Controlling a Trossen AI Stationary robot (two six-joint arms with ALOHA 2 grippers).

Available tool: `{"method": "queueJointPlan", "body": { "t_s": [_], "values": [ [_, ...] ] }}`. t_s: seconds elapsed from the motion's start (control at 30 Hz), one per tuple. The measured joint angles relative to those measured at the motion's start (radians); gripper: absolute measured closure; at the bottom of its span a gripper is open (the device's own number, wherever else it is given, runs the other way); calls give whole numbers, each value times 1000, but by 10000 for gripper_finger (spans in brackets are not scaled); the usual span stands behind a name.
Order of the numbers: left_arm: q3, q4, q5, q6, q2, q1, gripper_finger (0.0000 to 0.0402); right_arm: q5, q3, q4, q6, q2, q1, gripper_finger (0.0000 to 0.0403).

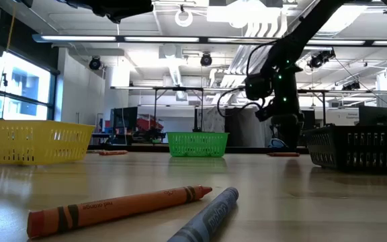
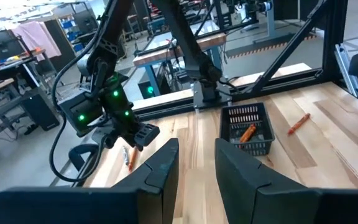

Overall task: Sort crayons
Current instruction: Put the orange crayon into the black basket

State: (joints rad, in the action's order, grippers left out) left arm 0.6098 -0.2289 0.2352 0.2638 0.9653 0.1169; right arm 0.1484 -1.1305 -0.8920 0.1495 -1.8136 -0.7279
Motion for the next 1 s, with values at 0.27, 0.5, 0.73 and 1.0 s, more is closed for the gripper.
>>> {"method": "queueJointPlan", "body": {
  "t_s": [0.27, 0.5, 0.73, 1.0],
  "values": [
    [0, 5, 0, 0, 0, 0, 312, -5, 0, 54, 50, -20, -12, 275],
    [0, 6, 0, 0, 0, 0, 312, -56, 0, 67, 77, -20, -15, 275],
    [0, 7, 0, -1, 0, 0, 312, -57, 0, 84, 104, -20, -14, 275],
    [0, 23, 0, -1, 0, 0, 312, -57, -5, 101, 120, -67, -21, 275]
  ]
}}
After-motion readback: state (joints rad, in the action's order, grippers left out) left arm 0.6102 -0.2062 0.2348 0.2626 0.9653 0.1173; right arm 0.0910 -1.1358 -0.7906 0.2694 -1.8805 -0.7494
